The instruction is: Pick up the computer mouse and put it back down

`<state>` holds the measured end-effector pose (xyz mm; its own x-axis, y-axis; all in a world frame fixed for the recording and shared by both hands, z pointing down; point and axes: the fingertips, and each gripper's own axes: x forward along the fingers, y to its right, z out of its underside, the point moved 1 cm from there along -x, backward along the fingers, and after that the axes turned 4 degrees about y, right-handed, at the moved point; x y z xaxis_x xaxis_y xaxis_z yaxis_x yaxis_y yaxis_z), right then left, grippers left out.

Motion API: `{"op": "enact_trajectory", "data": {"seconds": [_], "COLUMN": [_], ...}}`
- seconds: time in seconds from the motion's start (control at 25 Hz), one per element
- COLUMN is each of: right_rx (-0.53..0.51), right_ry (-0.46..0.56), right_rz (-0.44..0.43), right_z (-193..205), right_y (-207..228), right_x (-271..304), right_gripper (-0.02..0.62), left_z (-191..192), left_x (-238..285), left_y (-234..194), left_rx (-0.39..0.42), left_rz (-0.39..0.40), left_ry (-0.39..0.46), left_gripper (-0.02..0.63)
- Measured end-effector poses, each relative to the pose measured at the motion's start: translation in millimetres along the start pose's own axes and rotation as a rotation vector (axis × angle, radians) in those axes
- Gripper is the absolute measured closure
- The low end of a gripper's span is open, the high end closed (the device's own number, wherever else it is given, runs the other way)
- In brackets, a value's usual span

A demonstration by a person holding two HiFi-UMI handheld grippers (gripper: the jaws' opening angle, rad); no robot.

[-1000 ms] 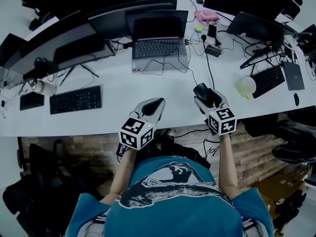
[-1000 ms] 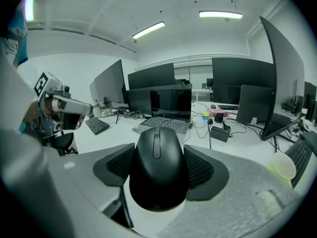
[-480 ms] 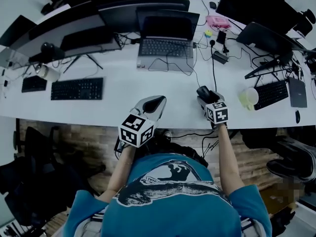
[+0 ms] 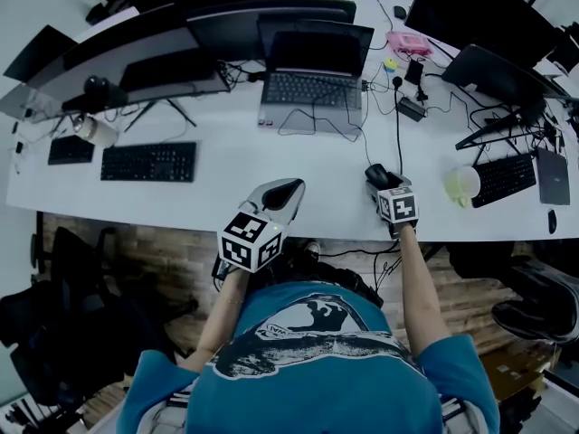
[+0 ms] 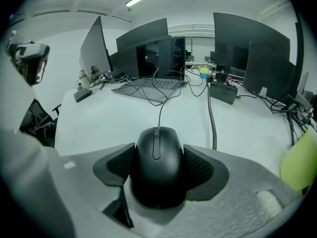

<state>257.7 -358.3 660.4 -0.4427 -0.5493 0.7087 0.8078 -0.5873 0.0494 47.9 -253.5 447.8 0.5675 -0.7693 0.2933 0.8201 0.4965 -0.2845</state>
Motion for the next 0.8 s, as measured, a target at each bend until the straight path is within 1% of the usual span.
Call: {"op": "enact_trajectory", "data": {"seconds": [0.4, 0.48, 0.52, 0.6, 0.8], "right_rx": [0.015, 0.027, 0.035, 0.05, 0.086], "right_ry": [-0.003, 0.008, 0.017, 0.047, 0.16], "right_rz": [-0.007, -0.02, -0.02, -0.015, -0.023], "right_z": [0.7, -1.0, -3.3, -10.5, -31.6], "right_y": [-0.1, -2.8, -3.5, -3.8, -10.9], "right_x": [1.1, 1.0, -0.4, -7.0, -36.0], "right_gripper": [0.285, 0.233, 0.205, 0.204, 0.206], "left_z": [1.4, 1.9, 2.1, 2.9, 8.5], "left_x": [6.9, 7.3, 7.1, 6.0, 4.4], "left_y": [5.2, 5.9, 6.1, 6.8, 8.8], "left_rx": [0.004, 0.007, 0.006, 0.002, 0.006], "left_rz": [0.019, 0.021, 0.021, 0.02, 0.022], "left_ry": [-0.023, -0.027, -0.029, -0.031, -0.051], "left_gripper": [0.592, 0.592, 0.592, 0.592, 0.592]}}
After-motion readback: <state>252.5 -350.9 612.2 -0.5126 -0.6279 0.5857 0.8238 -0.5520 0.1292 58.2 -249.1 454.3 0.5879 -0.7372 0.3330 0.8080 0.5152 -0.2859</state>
